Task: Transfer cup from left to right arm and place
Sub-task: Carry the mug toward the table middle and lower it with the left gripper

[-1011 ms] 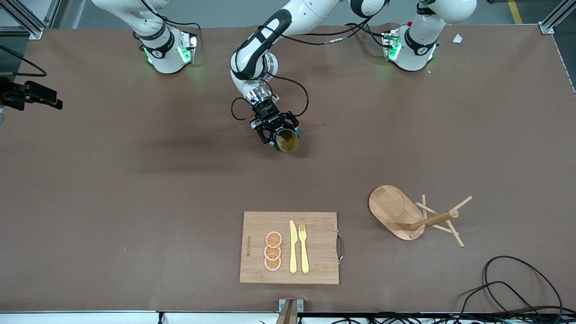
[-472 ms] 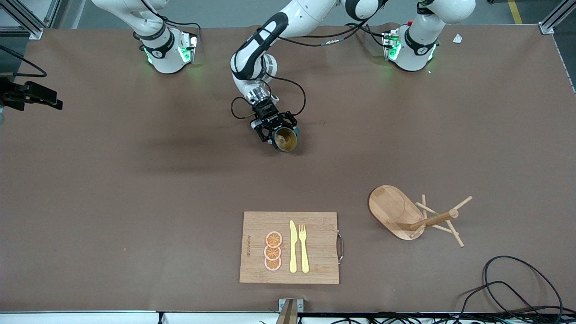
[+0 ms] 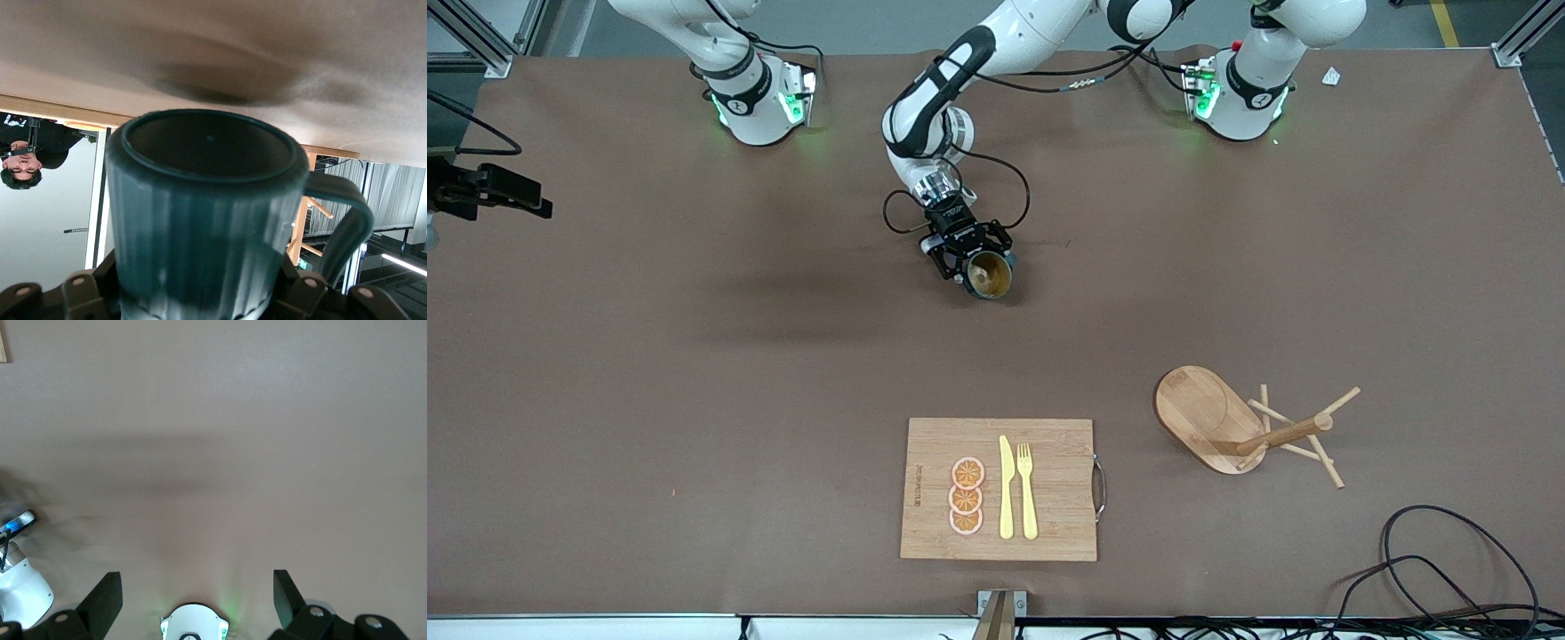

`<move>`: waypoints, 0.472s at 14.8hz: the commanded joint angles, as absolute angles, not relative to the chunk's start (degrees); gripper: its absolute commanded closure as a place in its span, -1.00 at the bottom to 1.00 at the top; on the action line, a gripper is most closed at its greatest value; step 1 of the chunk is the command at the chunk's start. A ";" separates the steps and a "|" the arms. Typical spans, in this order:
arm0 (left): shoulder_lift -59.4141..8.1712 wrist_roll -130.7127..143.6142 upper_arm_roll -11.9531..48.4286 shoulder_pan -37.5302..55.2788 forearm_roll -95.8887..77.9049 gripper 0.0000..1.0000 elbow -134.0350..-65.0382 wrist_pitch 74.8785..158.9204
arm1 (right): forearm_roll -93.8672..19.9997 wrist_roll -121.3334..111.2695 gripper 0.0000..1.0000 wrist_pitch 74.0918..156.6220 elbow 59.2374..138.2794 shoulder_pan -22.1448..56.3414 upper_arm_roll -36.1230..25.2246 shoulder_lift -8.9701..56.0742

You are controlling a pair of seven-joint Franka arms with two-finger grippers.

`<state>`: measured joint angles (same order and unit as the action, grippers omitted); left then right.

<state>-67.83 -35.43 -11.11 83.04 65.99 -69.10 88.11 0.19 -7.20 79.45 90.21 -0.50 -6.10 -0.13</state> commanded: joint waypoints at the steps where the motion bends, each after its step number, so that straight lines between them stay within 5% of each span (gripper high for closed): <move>1: -69.96 -33.05 -10.37 83.32 66.80 0.27 -67.50 87.98 | 0.35 -7.56 -1.00 79.19 89.56 -1.23 -5.62 0.09; 6: -70.22 -32.70 -10.20 83.32 66.80 0.05 -67.06 88.07 | 0.26 -7.56 -1.00 79.19 89.56 -1.23 -5.62 0.09; 7: -70.14 -32.61 -10.20 83.32 66.80 -0.49 -67.06 88.07 | 0.26 -7.47 -1.00 79.19 89.56 -1.32 -5.62 0.09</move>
